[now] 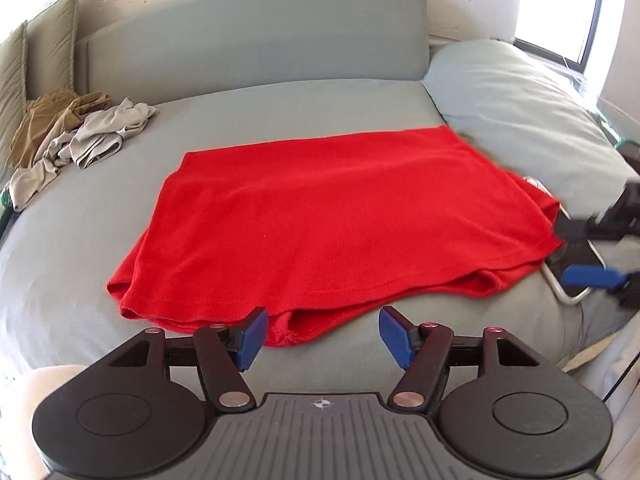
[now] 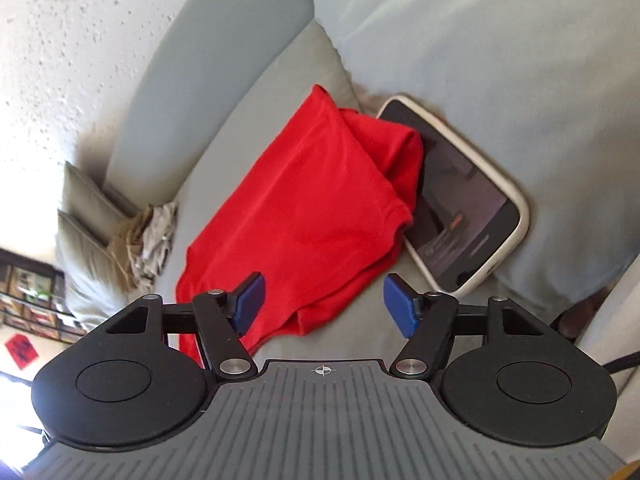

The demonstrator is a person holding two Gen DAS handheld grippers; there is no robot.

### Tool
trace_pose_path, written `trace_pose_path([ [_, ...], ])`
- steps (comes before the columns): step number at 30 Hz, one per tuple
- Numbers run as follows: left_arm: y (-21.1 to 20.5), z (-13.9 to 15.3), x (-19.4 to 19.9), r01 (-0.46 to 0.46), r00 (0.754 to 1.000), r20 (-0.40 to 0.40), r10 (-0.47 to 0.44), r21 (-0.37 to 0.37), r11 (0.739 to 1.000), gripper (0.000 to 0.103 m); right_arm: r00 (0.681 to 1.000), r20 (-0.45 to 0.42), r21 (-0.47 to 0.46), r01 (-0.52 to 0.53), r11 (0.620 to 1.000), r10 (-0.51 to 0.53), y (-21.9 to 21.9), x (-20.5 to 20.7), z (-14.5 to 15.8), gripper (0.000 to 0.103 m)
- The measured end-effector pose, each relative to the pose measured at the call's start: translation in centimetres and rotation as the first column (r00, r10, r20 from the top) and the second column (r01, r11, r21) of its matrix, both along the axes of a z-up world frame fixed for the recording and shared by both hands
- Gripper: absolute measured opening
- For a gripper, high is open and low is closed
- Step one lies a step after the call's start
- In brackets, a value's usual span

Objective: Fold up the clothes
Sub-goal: 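Grasp the folded shirt edge beside the phone with the right gripper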

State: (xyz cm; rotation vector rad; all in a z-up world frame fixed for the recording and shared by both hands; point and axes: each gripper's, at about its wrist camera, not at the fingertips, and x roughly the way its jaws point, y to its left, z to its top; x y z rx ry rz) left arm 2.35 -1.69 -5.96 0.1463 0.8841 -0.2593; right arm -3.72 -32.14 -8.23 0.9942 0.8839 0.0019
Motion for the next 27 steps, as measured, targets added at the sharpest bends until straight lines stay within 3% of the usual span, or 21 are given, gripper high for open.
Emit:
trace_pose_path([
  [7, -0.3, -0.9, -0.3, -0.016, 0.999, -0.044, 0.015, -0.014, 1.0, 0.065, 0.992, -0.058, -0.021, 0.111, 0.994, -0.112, 1.9, 0.2, -3.3, 0.045],
  [15, -0.1, -1.5, -0.3, -0.021, 0.998, -0.067, 0.02, -0.026, 0.999, 0.066, 0.978, -0.045, -0.04, 0.201, 0.979, -0.202, 1.5, 1.1, -4.2, 0.046],
  [18, -0.1, -1.8, -0.1, -0.027, 0.997, -0.075, 0.024, -0.027, 0.999, 0.066, 0.97, -0.026, -0.018, 0.24, 0.971, -0.24, 1.3, 1.0, -4.7, 0.049],
  [24, -0.3, -2.3, 0.1, -0.027, 0.995, -0.092, 0.024, -0.029, 0.999, 0.067, 0.957, 0.033, 0.02, 0.289, 0.957, -0.289, 1.5, 1.2, -5.2, 0.067],
  [27, -0.1, -2.2, 0.1, -0.031, 0.995, -0.091, 0.028, -0.032, 0.999, 0.067, 0.956, 0.052, 0.024, 0.289, 0.957, -0.289, 1.7, 1.4, -5.3, 0.065],
])
